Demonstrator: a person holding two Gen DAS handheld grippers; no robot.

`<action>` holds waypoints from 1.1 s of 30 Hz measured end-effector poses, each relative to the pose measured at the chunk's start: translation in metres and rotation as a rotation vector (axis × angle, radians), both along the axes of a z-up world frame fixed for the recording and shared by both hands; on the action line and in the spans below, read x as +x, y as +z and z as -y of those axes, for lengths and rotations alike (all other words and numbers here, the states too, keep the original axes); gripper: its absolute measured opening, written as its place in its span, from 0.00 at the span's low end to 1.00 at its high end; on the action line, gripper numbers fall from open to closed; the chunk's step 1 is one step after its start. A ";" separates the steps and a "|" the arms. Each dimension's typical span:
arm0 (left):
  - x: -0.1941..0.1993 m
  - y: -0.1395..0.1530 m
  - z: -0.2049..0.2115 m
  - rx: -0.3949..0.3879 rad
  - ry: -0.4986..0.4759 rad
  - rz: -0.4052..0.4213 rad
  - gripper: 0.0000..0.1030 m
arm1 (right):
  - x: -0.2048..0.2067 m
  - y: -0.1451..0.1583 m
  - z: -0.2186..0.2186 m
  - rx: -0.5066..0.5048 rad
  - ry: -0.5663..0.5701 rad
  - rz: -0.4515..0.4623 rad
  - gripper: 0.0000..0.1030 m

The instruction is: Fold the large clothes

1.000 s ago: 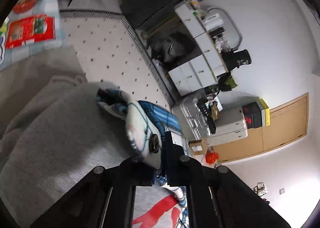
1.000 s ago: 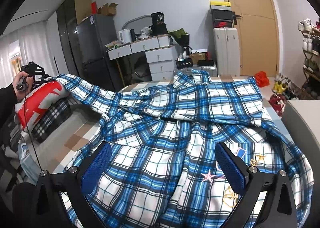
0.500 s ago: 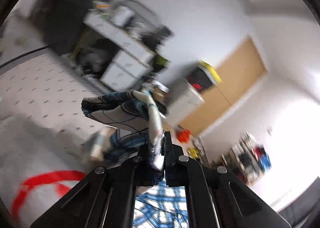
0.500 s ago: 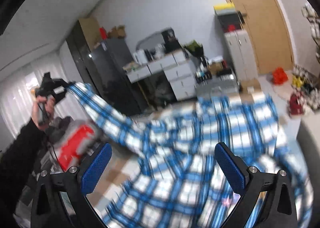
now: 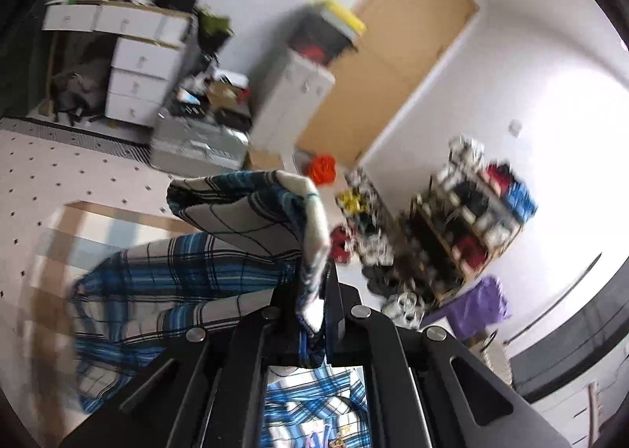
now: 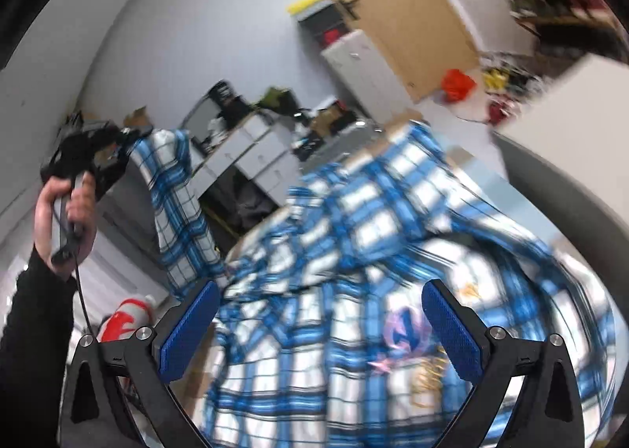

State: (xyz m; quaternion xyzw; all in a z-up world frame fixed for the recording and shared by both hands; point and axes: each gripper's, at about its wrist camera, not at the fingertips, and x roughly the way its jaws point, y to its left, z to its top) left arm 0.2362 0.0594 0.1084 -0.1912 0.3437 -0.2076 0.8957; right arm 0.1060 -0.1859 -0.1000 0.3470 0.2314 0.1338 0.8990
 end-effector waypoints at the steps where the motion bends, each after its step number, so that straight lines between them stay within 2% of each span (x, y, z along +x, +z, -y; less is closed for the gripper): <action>1: 0.011 -0.014 0.024 0.015 -0.022 -0.033 0.01 | -0.002 -0.005 0.009 0.010 -0.019 -0.019 1.00; 3: 0.017 -0.033 0.054 0.027 -0.056 -0.070 0.01 | 0.000 -0.016 0.031 0.048 -0.049 -0.076 1.00; 5: 0.023 -0.063 0.093 0.067 -0.078 -0.116 0.01 | -0.005 -0.018 0.056 0.077 -0.121 -0.076 1.00; 7: 0.032 -0.110 0.129 0.104 -0.112 -0.190 0.01 | -0.014 -0.017 0.078 0.078 -0.196 -0.059 1.00; 11: 0.038 -0.185 0.164 0.137 -0.132 -0.310 0.01 | -0.038 -0.015 0.121 0.091 -0.339 0.017 1.00; 14: 0.034 -0.217 0.185 0.190 -0.157 -0.373 0.03 | -0.042 -0.018 0.137 0.136 -0.366 0.029 1.00; 15: 0.031 -0.222 0.186 0.183 -0.173 -0.393 0.06 | -0.042 -0.019 0.141 0.159 -0.365 0.027 1.00; 16: 0.026 -0.218 0.186 0.176 -0.189 -0.394 0.10 | -0.042 -0.020 0.142 0.175 -0.365 0.025 1.00; 19: 0.020 -0.188 0.186 0.145 -0.247 -0.357 0.31 | -0.041 -0.020 0.144 0.201 -0.354 0.031 1.00; 20: 0.017 -0.175 0.180 0.123 -0.281 -0.336 0.42 | -0.041 -0.018 0.143 0.198 -0.351 0.034 1.00; 21: 0.011 -0.159 0.172 0.104 -0.317 -0.314 0.61 | -0.042 -0.018 0.141 0.193 -0.349 0.036 1.00; 23: 0.000 -0.137 0.164 0.089 -0.368 -0.292 0.79 | -0.044 -0.017 0.137 0.183 -0.339 0.036 1.00; 26: -0.027 -0.106 0.130 0.112 -0.432 -0.228 0.79 | -0.043 -0.017 0.132 0.179 -0.340 0.036 1.00; 28: -0.043 -0.097 0.098 0.191 -0.433 -0.175 0.80 | -0.042 -0.017 0.128 0.165 -0.344 0.034 1.00; 30: -0.046 -0.102 0.073 0.279 -0.373 -0.159 0.81 | -0.039 -0.015 0.123 0.144 -0.337 0.028 1.00; 31: -0.038 -0.109 0.068 0.310 -0.337 -0.166 0.81 | -0.038 -0.014 0.120 0.129 -0.333 0.022 1.00; 32: -0.036 -0.121 0.046 0.340 -0.279 -0.190 0.81 | -0.036 -0.011 0.115 0.114 -0.329 0.012 1.00; 33: -0.031 -0.133 0.027 0.327 -0.238 -0.224 0.81 | -0.032 -0.007 0.110 0.097 -0.317 -0.007 1.00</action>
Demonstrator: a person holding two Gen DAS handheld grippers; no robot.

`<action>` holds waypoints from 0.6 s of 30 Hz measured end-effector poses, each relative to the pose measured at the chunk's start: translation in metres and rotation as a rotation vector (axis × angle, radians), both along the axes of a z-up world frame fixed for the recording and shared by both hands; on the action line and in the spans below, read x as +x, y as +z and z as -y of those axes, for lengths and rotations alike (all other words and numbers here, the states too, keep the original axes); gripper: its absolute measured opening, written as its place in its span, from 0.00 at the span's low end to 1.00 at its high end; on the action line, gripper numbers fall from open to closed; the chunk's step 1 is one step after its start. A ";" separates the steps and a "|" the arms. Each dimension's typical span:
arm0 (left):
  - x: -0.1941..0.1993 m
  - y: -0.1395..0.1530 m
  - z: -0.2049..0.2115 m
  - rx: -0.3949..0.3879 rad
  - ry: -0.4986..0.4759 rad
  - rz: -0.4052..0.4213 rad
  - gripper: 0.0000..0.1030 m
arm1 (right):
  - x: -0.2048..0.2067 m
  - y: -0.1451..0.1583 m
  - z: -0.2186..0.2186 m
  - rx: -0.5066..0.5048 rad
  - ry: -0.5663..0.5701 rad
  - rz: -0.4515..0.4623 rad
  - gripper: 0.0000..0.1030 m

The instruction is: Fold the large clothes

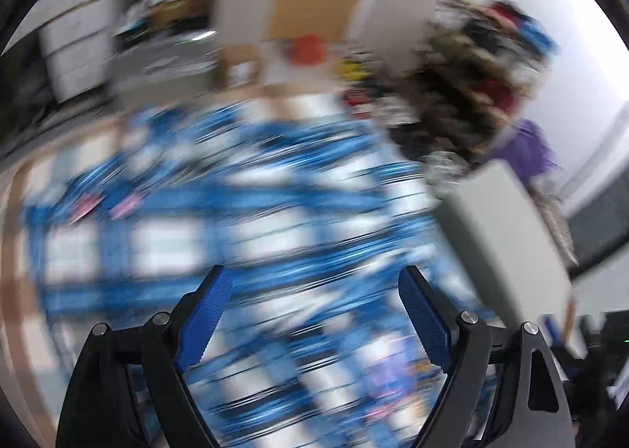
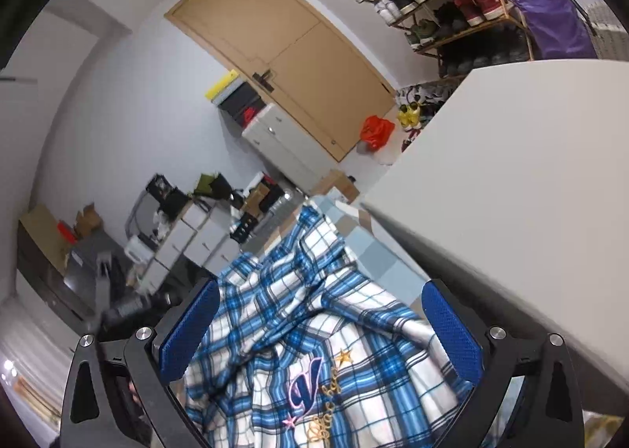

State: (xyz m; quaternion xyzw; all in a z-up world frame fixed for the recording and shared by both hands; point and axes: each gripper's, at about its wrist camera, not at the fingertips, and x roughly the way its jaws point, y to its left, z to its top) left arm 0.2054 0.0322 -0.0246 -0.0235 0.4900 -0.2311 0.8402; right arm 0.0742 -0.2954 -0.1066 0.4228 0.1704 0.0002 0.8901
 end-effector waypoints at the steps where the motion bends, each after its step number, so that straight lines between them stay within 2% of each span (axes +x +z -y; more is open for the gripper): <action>1: 0.007 -0.015 -0.032 -0.036 0.073 -0.054 0.81 | 0.004 0.005 -0.005 -0.015 0.018 -0.014 1.00; 4: 0.025 -0.049 -0.085 -0.126 0.226 -0.170 0.81 | 0.020 0.040 -0.031 -0.137 0.116 -0.007 1.00; 5: 0.030 -0.059 -0.102 -0.139 0.276 -0.185 0.81 | 0.031 0.057 -0.044 -0.216 0.168 -0.001 1.00; 6: 0.034 -0.065 -0.113 -0.140 0.305 -0.186 0.81 | 0.046 0.074 -0.061 -0.311 0.241 -0.011 1.00; 8: 0.038 -0.079 -0.134 -0.142 0.346 -0.198 0.81 | 0.079 0.094 -0.089 -0.432 0.376 -0.023 1.00; 10: 0.043 -0.090 -0.148 -0.176 0.353 -0.231 0.81 | 0.121 0.101 -0.114 -0.503 0.454 -0.071 1.00; 12: 0.038 -0.084 -0.156 -0.218 0.348 -0.199 0.81 | 0.177 0.094 -0.135 -0.563 0.468 -0.176 1.00; 14: 0.035 -0.075 -0.165 -0.175 0.399 -0.161 0.81 | 0.229 0.076 -0.152 -0.592 0.531 -0.266 1.00; 16: 0.032 -0.066 -0.180 -0.238 0.447 -0.163 0.81 | 0.275 0.049 -0.161 -0.571 0.611 -0.370 1.00; 18: 0.029 -0.047 -0.194 -0.334 0.475 -0.153 0.81 | 0.310 0.016 -0.158 -0.590 0.581 -0.475 1.00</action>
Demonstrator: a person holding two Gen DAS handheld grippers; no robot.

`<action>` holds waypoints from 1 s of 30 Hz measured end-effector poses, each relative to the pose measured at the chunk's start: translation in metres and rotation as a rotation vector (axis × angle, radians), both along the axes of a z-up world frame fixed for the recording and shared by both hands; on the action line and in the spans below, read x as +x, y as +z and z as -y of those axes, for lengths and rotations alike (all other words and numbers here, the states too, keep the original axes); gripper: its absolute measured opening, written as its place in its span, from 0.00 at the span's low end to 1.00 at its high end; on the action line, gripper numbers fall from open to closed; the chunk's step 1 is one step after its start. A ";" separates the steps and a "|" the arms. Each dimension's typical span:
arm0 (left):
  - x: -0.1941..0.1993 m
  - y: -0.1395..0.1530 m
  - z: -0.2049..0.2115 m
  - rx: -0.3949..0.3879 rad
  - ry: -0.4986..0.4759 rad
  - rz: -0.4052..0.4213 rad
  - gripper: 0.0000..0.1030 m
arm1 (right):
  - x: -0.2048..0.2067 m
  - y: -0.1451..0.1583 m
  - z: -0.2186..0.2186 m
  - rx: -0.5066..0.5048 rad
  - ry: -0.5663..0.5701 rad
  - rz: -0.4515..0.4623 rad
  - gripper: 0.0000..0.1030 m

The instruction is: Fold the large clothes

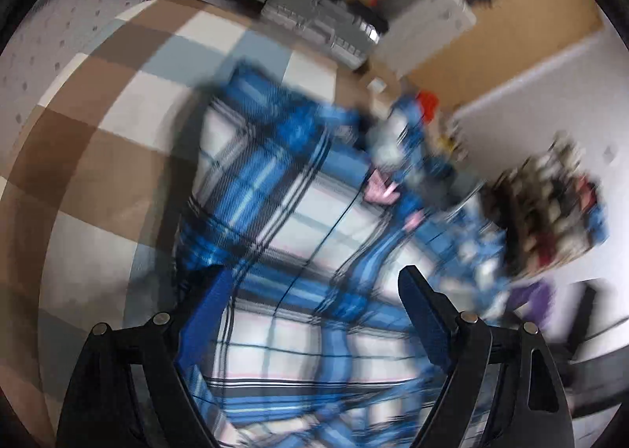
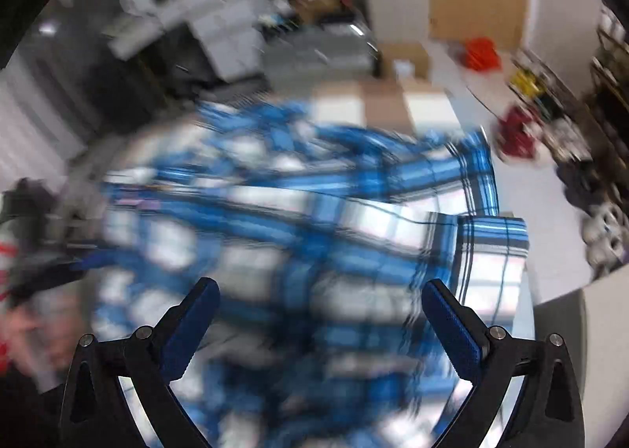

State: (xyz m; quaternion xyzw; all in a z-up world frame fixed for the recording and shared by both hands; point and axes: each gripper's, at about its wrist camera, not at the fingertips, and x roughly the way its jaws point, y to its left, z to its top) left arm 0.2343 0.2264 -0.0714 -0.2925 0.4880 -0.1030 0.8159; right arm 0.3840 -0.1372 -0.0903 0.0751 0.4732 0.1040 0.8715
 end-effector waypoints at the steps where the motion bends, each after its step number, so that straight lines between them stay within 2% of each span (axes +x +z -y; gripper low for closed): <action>1: 0.002 0.012 0.001 -0.006 -0.003 0.027 0.81 | 0.010 -0.016 0.003 -0.004 -0.011 -0.038 1.00; 3: 0.003 0.030 0.004 -0.008 -0.048 0.072 0.81 | 0.026 -0.053 0.006 0.004 0.005 -0.180 1.00; 4: 0.005 0.038 0.014 -0.002 -0.098 0.079 0.81 | 0.023 -0.049 0.002 -0.035 0.023 -0.136 1.00; 6: 0.015 0.032 0.036 -0.001 -0.198 0.037 0.81 | 0.021 -0.036 -0.009 -0.106 0.092 -0.122 1.00; 7: 0.019 0.027 0.043 0.021 -0.217 0.015 0.81 | 0.018 -0.027 -0.010 -0.109 0.095 -0.090 1.00; 9: 0.029 0.008 0.048 0.071 -0.218 -0.033 0.81 | 0.013 -0.002 -0.014 -0.074 0.118 0.019 1.00; 10: 0.032 -0.002 0.042 0.076 -0.206 -0.057 0.81 | 0.015 0.002 -0.016 -0.050 0.121 0.035 1.00; 12: 0.043 -0.023 0.026 0.060 -0.142 -0.114 0.81 | 0.028 -0.009 -0.022 -0.031 0.135 -0.032 1.00; 13: 0.050 -0.032 0.019 0.025 -0.111 -0.134 0.81 | 0.034 -0.018 -0.024 -0.060 0.129 -0.066 1.00; 14: 0.050 -0.035 0.015 -0.017 -0.097 -0.117 0.82 | 0.040 -0.033 -0.026 -0.123 0.107 -0.103 1.00; 15: 0.049 -0.033 0.012 -0.017 -0.087 -0.084 0.81 | 0.045 -0.049 -0.027 -0.175 0.093 -0.142 1.00; 16: 0.049 -0.031 0.014 0.001 -0.103 -0.069 0.81 | 0.046 -0.050 -0.027 -0.198 0.093 -0.102 1.00; 17: 0.048 -0.029 0.020 0.050 -0.129 -0.068 0.81 | 0.045 -0.051 -0.031 -0.215 0.105 -0.070 1.00; 19: 0.048 -0.022 0.035 0.151 -0.173 -0.092 0.81 | 0.046 -0.053 -0.026 -0.183 0.100 -0.080 1.00; 22: 0.035 0.003 0.041 0.127 -0.175 -0.047 0.81 | 0.038 -0.035 -0.016 -0.198 0.084 -0.029 1.00; 23: 0.033 0.008 0.043 0.127 -0.176 -0.031 0.81 | 0.031 -0.024 -0.012 -0.181 0.076 0.007 1.00; 25: 0.017 0.015 0.042 0.147 -0.188 -0.035 0.81 | 0.015 -0.013 -0.008 -0.130 0.098 0.021 1.00; 27: -0.004 0.008 0.034 0.107 -0.222 -0.055 0.81 | -0.002 -0.013 -0.013 -0.107 0.133 0.019 1.00; 28: 0.000 -0.002 0.043 0.116 -0.237 -0.081 0.81 | -0.008 -0.019 -0.019 -0.116 0.169 0.008 1.00; 29: -0.005 -0.017 0.044 0.176 -0.236 -0.130 0.81 | -0.011 -0.031 -0.027 -0.161 0.191 -0.020 1.00; 30: -0.001 -0.027 0.045 0.197 -0.239 -0.149 0.80 | -0.012 -0.048 -0.035 -0.233 0.203 -0.058 1.00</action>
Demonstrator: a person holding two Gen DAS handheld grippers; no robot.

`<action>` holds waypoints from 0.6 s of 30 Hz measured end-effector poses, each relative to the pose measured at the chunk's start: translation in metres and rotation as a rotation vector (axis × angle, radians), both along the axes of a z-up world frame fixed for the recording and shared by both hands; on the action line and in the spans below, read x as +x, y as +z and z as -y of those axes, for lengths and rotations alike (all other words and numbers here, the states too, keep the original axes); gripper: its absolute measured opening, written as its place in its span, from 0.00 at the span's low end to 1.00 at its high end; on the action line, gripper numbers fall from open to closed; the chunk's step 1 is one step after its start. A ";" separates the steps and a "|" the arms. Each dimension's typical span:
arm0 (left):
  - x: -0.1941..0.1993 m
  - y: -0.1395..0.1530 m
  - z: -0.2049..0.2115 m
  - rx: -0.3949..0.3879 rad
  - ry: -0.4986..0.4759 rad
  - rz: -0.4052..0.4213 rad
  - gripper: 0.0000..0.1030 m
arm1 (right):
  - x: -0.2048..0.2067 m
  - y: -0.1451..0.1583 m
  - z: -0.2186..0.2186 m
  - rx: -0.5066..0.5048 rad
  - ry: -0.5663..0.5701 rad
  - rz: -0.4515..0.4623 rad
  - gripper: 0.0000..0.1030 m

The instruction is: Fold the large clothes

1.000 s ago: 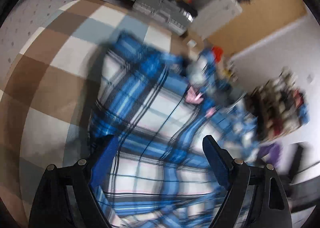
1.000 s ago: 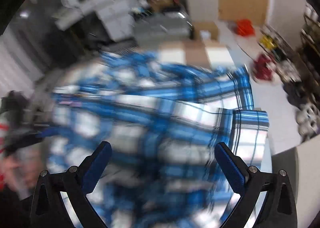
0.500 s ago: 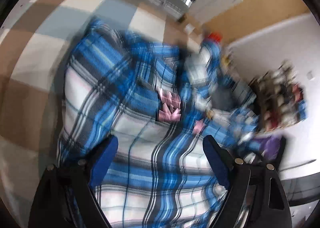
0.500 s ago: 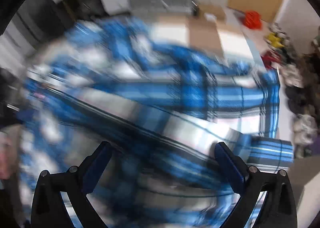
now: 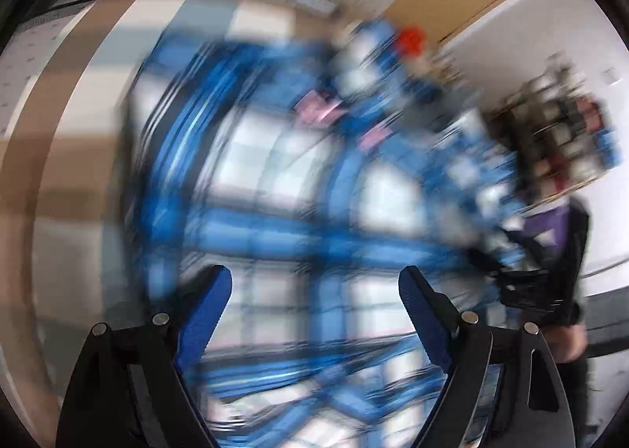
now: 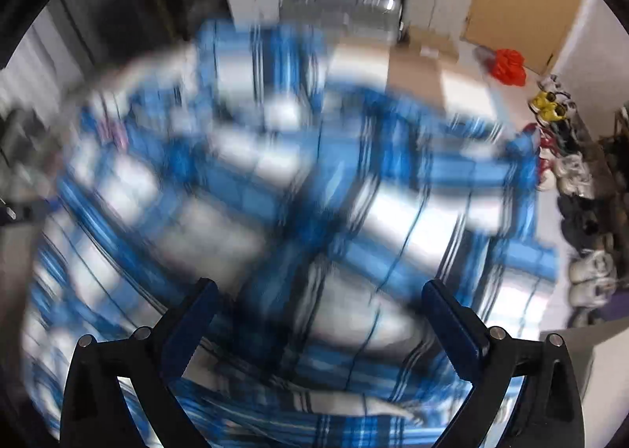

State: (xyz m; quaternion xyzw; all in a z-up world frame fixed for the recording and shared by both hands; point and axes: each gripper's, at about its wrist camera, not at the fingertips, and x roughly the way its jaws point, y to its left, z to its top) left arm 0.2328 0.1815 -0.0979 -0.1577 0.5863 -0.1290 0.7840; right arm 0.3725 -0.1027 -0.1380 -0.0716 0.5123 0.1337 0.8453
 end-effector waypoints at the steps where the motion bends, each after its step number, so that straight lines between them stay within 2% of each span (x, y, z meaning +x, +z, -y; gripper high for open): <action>1: -0.005 0.000 0.000 0.005 -0.011 0.068 0.82 | 0.000 -0.004 0.007 -0.007 0.014 0.010 1.00; 2: -0.008 0.003 0.001 0.047 -0.004 0.087 0.82 | -0.002 -0.002 0.009 0.018 -0.002 0.076 1.00; 4: -0.009 0.003 0.002 0.074 0.021 0.046 0.82 | 0.000 -0.004 0.012 0.022 -0.040 0.041 1.00; 5: -0.013 0.007 0.000 0.062 0.049 0.033 0.82 | 0.000 0.000 0.012 0.005 -0.053 0.032 1.00; 7: -0.024 0.019 0.000 -0.006 0.053 0.054 0.82 | -0.014 0.018 0.012 0.035 -0.039 0.120 1.00; 8: -0.030 0.023 0.004 0.008 0.040 0.063 0.82 | -0.022 0.024 0.012 0.060 -0.030 0.143 1.00; 10: -0.036 0.016 0.011 0.039 -0.009 0.059 0.82 | -0.029 0.021 0.011 0.111 -0.010 0.123 1.00; 12: -0.032 -0.006 0.017 0.076 -0.008 -0.009 0.81 | -0.032 0.001 0.001 0.069 0.001 0.069 1.00; 13: -0.029 -0.016 0.017 0.064 0.005 -0.018 0.87 | -0.031 -0.014 -0.002 0.037 -0.002 0.042 1.00; 14: -0.032 -0.012 0.019 0.077 0.017 0.048 0.88 | -0.033 -0.022 -0.001 0.035 -0.012 0.059 1.00; 15: -0.031 -0.016 0.023 0.116 0.017 0.021 0.87 | -0.037 -0.023 -0.002 0.044 -0.014 0.112 1.00; 16: -0.029 -0.017 0.028 0.137 0.005 0.002 0.87 | -0.042 -0.021 0.003 0.047 -0.020 0.107 1.00; 18: -0.026 -0.007 0.034 0.106 -0.003 -0.013 0.87 | -0.042 -0.018 0.006 0.066 -0.041 0.045 1.00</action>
